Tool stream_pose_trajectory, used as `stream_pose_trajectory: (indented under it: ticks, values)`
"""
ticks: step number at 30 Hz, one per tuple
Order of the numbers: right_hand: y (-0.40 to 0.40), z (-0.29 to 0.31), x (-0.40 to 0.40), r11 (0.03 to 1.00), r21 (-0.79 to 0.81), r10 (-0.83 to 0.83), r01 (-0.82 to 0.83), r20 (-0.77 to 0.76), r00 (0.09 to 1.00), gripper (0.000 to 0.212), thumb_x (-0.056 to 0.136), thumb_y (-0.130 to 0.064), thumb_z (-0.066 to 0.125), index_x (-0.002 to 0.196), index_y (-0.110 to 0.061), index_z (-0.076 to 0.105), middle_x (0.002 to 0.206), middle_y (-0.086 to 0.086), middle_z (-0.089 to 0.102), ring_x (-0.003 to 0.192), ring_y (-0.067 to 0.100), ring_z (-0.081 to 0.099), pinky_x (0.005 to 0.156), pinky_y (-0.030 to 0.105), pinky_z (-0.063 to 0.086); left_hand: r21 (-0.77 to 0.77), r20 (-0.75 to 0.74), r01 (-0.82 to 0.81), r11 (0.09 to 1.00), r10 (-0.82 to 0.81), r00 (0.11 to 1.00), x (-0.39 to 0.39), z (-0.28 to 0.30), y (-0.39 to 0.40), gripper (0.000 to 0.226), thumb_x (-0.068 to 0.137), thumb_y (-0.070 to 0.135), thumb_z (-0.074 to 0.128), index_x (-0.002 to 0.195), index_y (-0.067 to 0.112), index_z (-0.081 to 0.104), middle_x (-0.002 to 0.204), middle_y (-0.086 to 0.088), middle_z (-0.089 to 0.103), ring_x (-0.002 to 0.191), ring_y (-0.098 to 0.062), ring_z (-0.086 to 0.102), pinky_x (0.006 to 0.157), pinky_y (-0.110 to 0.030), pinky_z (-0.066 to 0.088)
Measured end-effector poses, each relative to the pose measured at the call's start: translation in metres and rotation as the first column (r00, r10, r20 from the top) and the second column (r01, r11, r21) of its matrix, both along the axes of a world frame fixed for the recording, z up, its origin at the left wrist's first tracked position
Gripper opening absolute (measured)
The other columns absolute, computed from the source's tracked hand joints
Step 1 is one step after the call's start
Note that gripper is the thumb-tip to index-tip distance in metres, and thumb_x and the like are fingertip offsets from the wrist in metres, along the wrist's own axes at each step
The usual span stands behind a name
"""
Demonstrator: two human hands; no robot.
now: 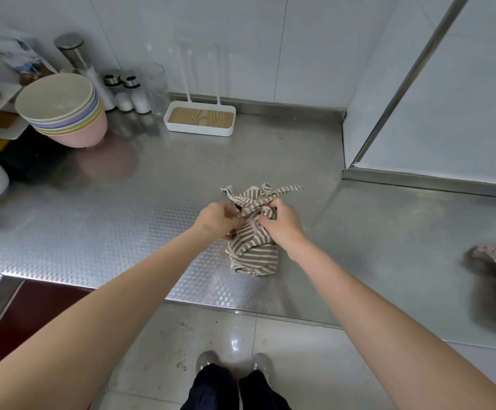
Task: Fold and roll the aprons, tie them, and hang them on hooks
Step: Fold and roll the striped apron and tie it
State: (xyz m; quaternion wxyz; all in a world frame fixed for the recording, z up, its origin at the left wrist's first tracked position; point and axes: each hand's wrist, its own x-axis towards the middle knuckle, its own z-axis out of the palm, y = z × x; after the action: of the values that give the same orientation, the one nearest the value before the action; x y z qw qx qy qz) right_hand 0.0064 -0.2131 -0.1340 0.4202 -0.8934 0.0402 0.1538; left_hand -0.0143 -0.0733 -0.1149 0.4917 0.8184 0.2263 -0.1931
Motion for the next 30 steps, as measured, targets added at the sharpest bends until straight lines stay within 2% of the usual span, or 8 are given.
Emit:
stream_pose_trajectory:
  ticks: [4, 8, 13, 17, 20, 23, 26, 30]
  values:
    - [-0.009, 0.006, -0.01, 0.982, -0.189, 0.046, -0.022, 0.122, 0.992, 0.029, 0.092, -0.015, 0.056, 0.121, -0.013, 0.055, 0.132, 0.011, 0.039, 0.12, 0.029, 0.042, 0.099, 0.026, 0.03, -0.118, -0.094, -0.373, 0.92, 0.363, 0.927, 0.0, -0.005, 0.014, 0.027, 0.097, 0.012, 0.041, 0.083, 0.002, 0.061, 0.096, -0.021, 0.061, 0.071, -0.031, 0.062, 0.076, -0.047, 0.056]
    - [-0.016, 0.011, -0.014, 0.885, -0.439, 0.319, -0.154, 0.331, 0.888, 0.023, 0.092, -0.006, 0.048, 0.113, -0.008, 0.057, 0.125, 0.007, 0.041, 0.115, 0.024, 0.038, 0.094, 0.03, 0.033, -0.326, -0.344, -0.367, 0.871, 0.253, 0.904, -0.01, 0.004, 0.003, 0.021, 0.098, 0.023, 0.038, 0.1, 0.009, 0.053, 0.108, -0.014, 0.048, 0.096, -0.037, 0.053, 0.075, -0.046, 0.047]
    - [-0.016, 0.021, -0.009, 0.81, -0.467, 0.51, -0.354, 0.263, 0.819, 0.02, 0.09, -0.002, 0.045, 0.109, -0.003, 0.05, 0.117, 0.012, 0.054, 0.111, 0.026, 0.046, 0.088, 0.03, 0.034, -0.475, -0.3, -0.333, 0.814, 0.206, 0.931, -0.006, 0.014, -0.004, 0.03, 0.099, 0.032, 0.033, 0.081, 0.014, 0.049, 0.093, -0.013, 0.053, 0.078, -0.029, 0.053, 0.08, -0.045, 0.044]
    - [-0.018, 0.022, -0.006, 0.832, -0.369, 0.505, -0.415, 0.19, 0.842, 0.024, 0.092, -0.011, 0.048, 0.115, -0.006, 0.052, 0.121, 0.007, 0.053, 0.111, 0.025, 0.045, 0.09, 0.026, 0.028, -0.464, -0.268, -0.198, 0.864, 0.076, 0.96, -0.003, 0.02, -0.001, 0.034, 0.099, 0.039, 0.03, 0.082, 0.02, 0.053, 0.114, -0.016, 0.054, 0.088, -0.033, 0.059, 0.095, -0.053, 0.037]
    - [-0.013, 0.018, -0.006, 0.818, -0.378, 0.531, -0.433, 0.207, 0.822, 0.025, 0.094, -0.013, 0.049, 0.118, -0.008, 0.056, 0.12, 0.006, 0.053, 0.115, 0.023, 0.041, 0.096, 0.029, 0.029, -0.42, -0.221, -0.09, 0.903, -0.006, 0.975, -0.004, 0.025, -0.009, 0.039, 0.1, 0.041, 0.026, 0.079, 0.022, 0.053, 0.1, -0.008, 0.058, 0.09, -0.025, 0.058, 0.105, -0.056, 0.027]
    - [-0.011, 0.013, -0.007, 0.732, -0.487, 0.632, -0.476, 0.225, 0.741, 0.022, 0.092, -0.011, 0.049, 0.113, -0.006, 0.055, 0.118, 0.006, 0.051, 0.115, 0.022, 0.039, 0.096, 0.031, 0.033, -0.301, -0.148, -0.014, 0.953, -0.032, 0.988, -0.005, 0.021, -0.008, 0.038, 0.1, 0.041, 0.026, 0.086, 0.022, 0.056, 0.109, -0.004, 0.058, 0.092, -0.021, 0.059, 0.098, -0.047, 0.032]
    - [-0.009, 0.011, -0.01, 0.639, -0.613, 0.705, -0.464, 0.224, 0.673, 0.027, 0.086, 0.0, 0.051, 0.113, -0.005, 0.052, 0.12, 0.009, 0.049, 0.114, 0.025, 0.041, 0.096, 0.034, 0.037, -0.072, -0.029, -0.045, 0.996, 0.043, 0.999, -0.01, 0.006, -0.001, 0.039, 0.101, 0.037, 0.028, 0.115, 0.017, 0.059, 0.119, -0.006, 0.054, 0.106, -0.024, 0.054, 0.093, -0.037, 0.04]
    - [-0.004, 0.011, -0.021, 0.589, -0.667, 0.781, -0.456, 0.327, 0.532, 0.033, 0.059, 0.013, 0.049, 0.086, -0.001, 0.06, 0.095, 0.013, 0.057, 0.093, 0.027, 0.049, 0.068, 0.035, 0.051, -0.157, -0.078, -0.162, 0.974, 0.151, 0.985, -0.026, -0.026, -0.003, 0.044, 0.101, 0.039, 0.028, 0.139, 0.022, 0.042, 0.134, -0.007, 0.049, 0.121, -0.027, 0.047, 0.102, -0.043, 0.04]
